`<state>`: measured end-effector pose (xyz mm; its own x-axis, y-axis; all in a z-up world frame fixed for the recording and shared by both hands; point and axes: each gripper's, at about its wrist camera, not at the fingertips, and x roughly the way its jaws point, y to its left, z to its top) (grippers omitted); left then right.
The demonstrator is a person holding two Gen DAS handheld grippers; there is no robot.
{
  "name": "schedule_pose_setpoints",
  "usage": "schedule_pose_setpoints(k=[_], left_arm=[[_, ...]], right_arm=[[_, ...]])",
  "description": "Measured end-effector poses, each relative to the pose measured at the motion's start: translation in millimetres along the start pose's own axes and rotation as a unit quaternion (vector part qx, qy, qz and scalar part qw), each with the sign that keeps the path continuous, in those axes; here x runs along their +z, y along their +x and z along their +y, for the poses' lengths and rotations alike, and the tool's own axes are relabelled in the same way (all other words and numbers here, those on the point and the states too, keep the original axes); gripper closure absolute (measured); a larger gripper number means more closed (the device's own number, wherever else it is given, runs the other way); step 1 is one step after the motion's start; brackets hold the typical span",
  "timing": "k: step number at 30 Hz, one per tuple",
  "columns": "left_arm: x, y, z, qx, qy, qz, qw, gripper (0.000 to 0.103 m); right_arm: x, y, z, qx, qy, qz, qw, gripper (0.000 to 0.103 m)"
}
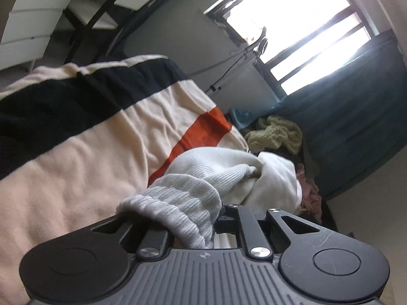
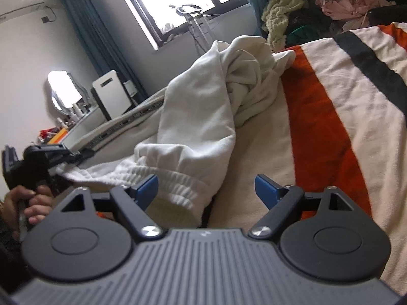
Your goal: Fold clothes
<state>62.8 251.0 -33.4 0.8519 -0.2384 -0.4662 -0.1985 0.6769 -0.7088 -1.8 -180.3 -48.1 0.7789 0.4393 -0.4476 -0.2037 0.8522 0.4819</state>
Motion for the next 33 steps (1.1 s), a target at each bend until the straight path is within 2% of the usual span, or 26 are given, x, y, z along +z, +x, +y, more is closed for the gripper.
schedule_pose_setpoints(k=[3, 7, 8, 10, 12, 14, 15, 16, 19, 23, 27, 29, 33], left_arm=[[0, 3, 10, 0.005, -0.011, 0.007, 0.9999, 0.092], [3, 10, 24, 0.003, -0.035, 0.003, 0.9994, 0.092], [4, 10, 29, -0.006, -0.048, -0.001, 0.9988, 0.092], [8, 11, 37, -0.023, -0.070, -0.009, 0.9972, 0.092], [11, 11, 43, -0.033, -0.079, -0.019, 0.9961, 0.092], [14, 11, 49, -0.043, -0.088, -0.028, 0.9948, 0.092], [16, 14, 51, -0.041, -0.090, -0.029, 0.9947, 0.092], [16, 16, 52, -0.037, -0.087, -0.030, 0.9950, 0.092], [18, 22, 57, -0.017, -0.087, -0.028, 0.9957, 0.092], [19, 25, 65, -0.014, -0.107, -0.011, 0.9941, 0.092], [12, 27, 68, 0.002, -0.126, 0.037, 0.9914, 0.089], [6, 24, 67, 0.019, -0.128, 0.062, 0.9896, 0.080], [-3, 4, 55, 0.025, -0.101, 0.073, 0.9919, 0.080]], right_arm=[[4, 8, -3, 0.009, 0.005, 0.001, 1.000, 0.018], [13, 41, -17, 0.024, 0.055, 0.018, 0.998, 0.018], [13, 54, -23, 0.035, 0.077, 0.030, 0.996, 0.018], [13, 80, -33, 0.057, 0.120, 0.054, 0.990, 0.024], [9, 102, -40, 0.087, 0.152, 0.082, 0.981, 0.025], [2, 117, -42, 0.121, 0.167, 0.105, 0.973, 0.035], [0, 122, -40, 0.135, 0.168, 0.115, 0.970, 0.047], [-1, 123, -36, 0.145, 0.158, 0.122, 0.969, 0.057], [0, 112, -19, 0.164, 0.118, 0.116, 0.972, 0.074], [10, 76, -2, 0.183, 0.102, 0.072, 0.975, 0.077], [5, 64, -2, 0.171, 0.105, 0.076, 0.977, 0.078], [3, 58, -1, 0.165, 0.106, 0.079, 0.978, 0.078], [-2, 46, -1, 0.152, 0.108, 0.083, 0.979, 0.077]])
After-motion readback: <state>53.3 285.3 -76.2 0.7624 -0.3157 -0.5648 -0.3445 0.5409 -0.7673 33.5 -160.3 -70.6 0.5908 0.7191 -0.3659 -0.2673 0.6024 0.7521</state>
